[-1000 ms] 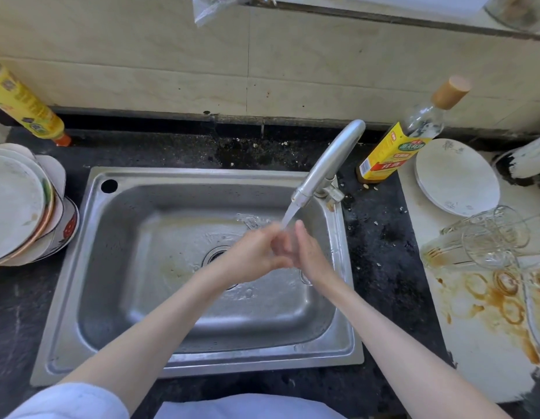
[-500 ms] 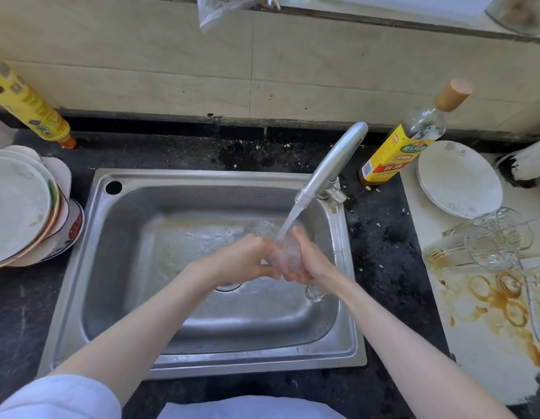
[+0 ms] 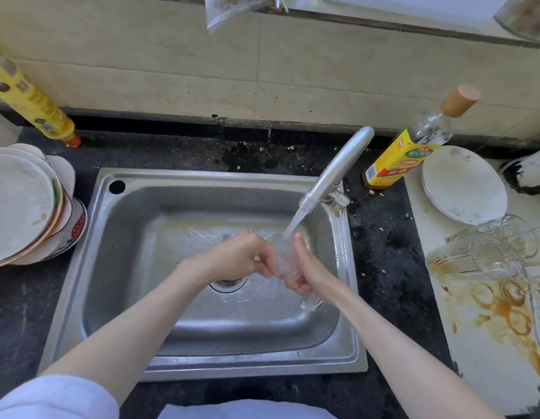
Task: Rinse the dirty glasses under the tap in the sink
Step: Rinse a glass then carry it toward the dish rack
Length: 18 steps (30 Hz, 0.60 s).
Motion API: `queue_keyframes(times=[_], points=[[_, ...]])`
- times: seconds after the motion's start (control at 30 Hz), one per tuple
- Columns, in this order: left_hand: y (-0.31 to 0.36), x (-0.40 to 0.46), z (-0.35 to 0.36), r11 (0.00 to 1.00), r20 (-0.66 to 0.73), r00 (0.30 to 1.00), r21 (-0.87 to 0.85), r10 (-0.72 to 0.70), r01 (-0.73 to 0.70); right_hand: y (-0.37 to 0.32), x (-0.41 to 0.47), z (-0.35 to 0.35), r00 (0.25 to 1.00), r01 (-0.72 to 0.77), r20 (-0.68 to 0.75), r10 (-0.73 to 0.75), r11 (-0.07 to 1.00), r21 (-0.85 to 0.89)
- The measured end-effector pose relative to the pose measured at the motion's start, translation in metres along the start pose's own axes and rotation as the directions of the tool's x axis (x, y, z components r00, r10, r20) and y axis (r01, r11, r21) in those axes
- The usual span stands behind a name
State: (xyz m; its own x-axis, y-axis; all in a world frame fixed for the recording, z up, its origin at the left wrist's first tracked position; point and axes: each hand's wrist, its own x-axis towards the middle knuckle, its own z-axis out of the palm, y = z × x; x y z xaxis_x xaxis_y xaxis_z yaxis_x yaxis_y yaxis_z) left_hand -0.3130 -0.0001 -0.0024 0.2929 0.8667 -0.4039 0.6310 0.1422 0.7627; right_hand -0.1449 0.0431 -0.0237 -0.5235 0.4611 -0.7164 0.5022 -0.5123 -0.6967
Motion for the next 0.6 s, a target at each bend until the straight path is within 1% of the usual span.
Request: queue_keyframes(times=[0.03,0.1,0.17,0.2,0.23,0.27,0.3,0.33,0.37,0.4,0.43,0.47,0.5,0.53,0.57,0.6], points=[[0.001,0.002,0.0,1.0,-0.063,0.998,0.006,0.006,-0.006,0.001,0.0,0.001,0.999,0.046,-0.025,-0.046,0.999,-0.004],[-0.002,0.003,0.004,0.999,-0.192,0.981,-0.036,-0.016,0.009,0.0,0.002,0.005,0.983,0.146,-0.094,-0.155,0.985,-0.092],[-0.006,0.003,0.011,0.991,-0.306,0.951,-0.13,-0.029,-0.012,-0.002,0.001,0.006,0.976,0.168,-0.118,-0.185,0.976,-0.139],[-0.007,0.003,0.015,0.988,-0.346,0.938,-0.145,-0.002,-0.051,-0.004,0.001,0.005,0.979,0.157,-0.115,-0.171,0.98,-0.12],[-0.008,0.003,0.018,0.989,-0.379,0.924,-0.112,0.049,-0.098,-0.005,0.001,0.004,0.986,0.126,-0.1,-0.132,0.99,-0.069],[-0.006,0.003,0.022,0.988,-0.407,0.907,-0.051,0.11,-0.143,-0.005,0.002,0.004,0.996,0.06,-0.07,-0.06,0.998,-0.002],[-0.004,0.002,0.025,0.984,-0.429,0.889,0.006,0.161,-0.175,-0.007,0.003,0.004,0.999,-0.042,-0.022,0.044,0.996,0.079],[-0.002,0.003,0.027,0.983,-0.453,0.873,0.045,0.181,-0.181,-0.011,0.002,0.005,0.99,-0.142,0.04,0.137,0.979,0.146],[0.0,0.005,0.029,0.985,-0.5,0.85,0.043,0.165,-0.166,-0.013,0.001,0.008,0.979,-0.199,0.09,0.185,0.96,0.195],[0.002,0.008,0.031,0.989,-0.577,0.807,0.012,0.125,-0.145,-0.014,0.002,0.011,0.975,-0.214,0.106,0.194,0.949,0.231],[0.005,0.012,0.033,0.992,-0.663,0.746,-0.05,0.057,-0.12,-0.015,0.002,0.014,0.981,-0.191,0.083,0.176,0.951,0.242],[0.008,0.016,0.033,0.987,-0.73,0.683,-0.133,-0.038,-0.088,-0.015,0.0,0.018,0.991,-0.137,0.022,0.135,0.969,0.204],[0.01,0.022,0.034,0.972,-0.759,0.634,-0.232,-0.152,-0.045,-0.015,-0.003,0.023,0.995,-0.073,-0.056,0.079,0.992,0.101],[0.011,0.026,0.034,0.946,-0.758,0.595,-0.325,-0.267,0.009,-0.015,-0.007,0.025,0.991,-0.019,-0.133,0.009,0.997,-0.075],[0.01,0.031,0.035,0.909,-0.74,0.561,-0.412,-0.372,0.058,-0.015,-0.011,0.026,0.981,0.017,-0.18,-0.073,0.955,-0.295],[0.01,0.034,0.036,0.867,-0.713,0.533,-0.49,-0.455,0.085,-0.011,-0.014,0.023,0.969,0.038,-0.19,-0.155,0.859,-0.511]])
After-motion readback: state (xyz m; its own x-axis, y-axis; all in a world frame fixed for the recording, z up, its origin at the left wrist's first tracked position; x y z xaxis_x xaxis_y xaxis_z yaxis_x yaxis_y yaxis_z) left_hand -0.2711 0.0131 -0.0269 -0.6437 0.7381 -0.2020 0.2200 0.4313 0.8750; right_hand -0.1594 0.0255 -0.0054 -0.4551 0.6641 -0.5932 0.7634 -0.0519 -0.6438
